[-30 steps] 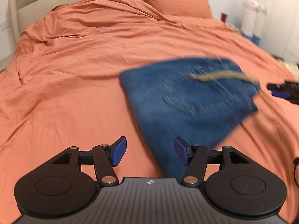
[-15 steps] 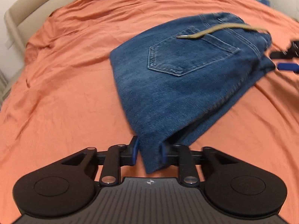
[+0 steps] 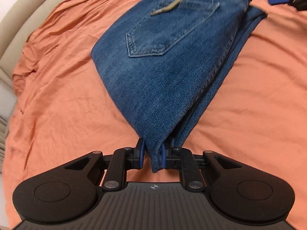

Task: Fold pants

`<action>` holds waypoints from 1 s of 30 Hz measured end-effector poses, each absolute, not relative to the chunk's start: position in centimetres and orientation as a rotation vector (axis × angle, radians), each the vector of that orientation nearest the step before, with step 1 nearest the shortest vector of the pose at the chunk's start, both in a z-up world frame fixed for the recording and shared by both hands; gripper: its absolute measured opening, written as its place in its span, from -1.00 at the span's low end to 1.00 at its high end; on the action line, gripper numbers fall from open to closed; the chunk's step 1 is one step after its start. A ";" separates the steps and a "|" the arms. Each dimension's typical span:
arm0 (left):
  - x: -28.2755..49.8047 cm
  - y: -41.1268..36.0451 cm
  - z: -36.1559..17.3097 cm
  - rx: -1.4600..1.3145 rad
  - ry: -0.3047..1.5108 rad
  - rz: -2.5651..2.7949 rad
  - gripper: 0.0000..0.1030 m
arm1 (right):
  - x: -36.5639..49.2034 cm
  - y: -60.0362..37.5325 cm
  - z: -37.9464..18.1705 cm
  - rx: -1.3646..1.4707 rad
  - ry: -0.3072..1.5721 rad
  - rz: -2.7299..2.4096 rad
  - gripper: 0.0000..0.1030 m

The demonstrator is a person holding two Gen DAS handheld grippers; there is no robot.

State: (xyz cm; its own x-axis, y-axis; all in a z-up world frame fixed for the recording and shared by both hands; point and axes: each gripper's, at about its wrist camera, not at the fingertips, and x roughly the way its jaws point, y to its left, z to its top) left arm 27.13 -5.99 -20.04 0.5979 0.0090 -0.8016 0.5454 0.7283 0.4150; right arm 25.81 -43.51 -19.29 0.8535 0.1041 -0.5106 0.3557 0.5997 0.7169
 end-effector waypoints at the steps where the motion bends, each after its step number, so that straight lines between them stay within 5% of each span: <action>1: 27.1 -5.7 -19.2 0.680 0.890 -0.358 -0.60 | 25.8 -43.7 -19.2 0.953 0.537 -0.138 -0.15; 4: 27.2 -4.6 -16.5 0.563 0.895 -0.399 -0.42 | 26.2 -43.7 -18.7 0.957 0.515 -0.110 0.15; 11: 29.6 -1.3 -12.5 0.179 0.877 -0.392 -0.05 | 28.2 -44.3 -20.3 1.083 0.541 -0.049 0.08; 12: 30.5 -0.8 -12.6 0.136 0.884 -0.367 -0.05 | 28.4 -44.4 -20.6 1.098 0.538 -0.041 -0.09; 13: 31.4 -0.3 -12.9 0.095 0.889 -0.335 -0.04 | 28.5 -44.4 -20.9 1.100 0.543 -0.042 -0.48; 15: 32.7 0.6 -13.3 0.012 0.901 -0.290 -0.04 | 28.3 -44.5 -20.9 1.109 0.534 -0.023 -0.75; 24: 36.7 1.8 -15.1 -0.171 0.927 -0.252 0.27 | 28.5 -44.3 -22.7 1.069 0.649 -0.126 -0.84; 26: 37.2 1.7 -15.4 -0.174 0.929 -0.250 0.30 | 28.5 -44.5 -22.4 1.081 0.644 -0.113 -0.78; 30: 38.0 1.4 -15.8 -0.181 0.928 -0.252 0.48 | 28.4 -44.8 -21.3 1.047 0.610 -0.099 -0.01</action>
State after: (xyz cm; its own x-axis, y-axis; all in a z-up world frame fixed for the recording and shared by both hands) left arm 38.01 1.43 -15.81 0.5730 -0.2913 -0.7660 0.1362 0.9556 -0.2614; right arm 28.37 -44.80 -21.32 0.8314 0.2058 -0.5161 0.3582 0.5115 0.7810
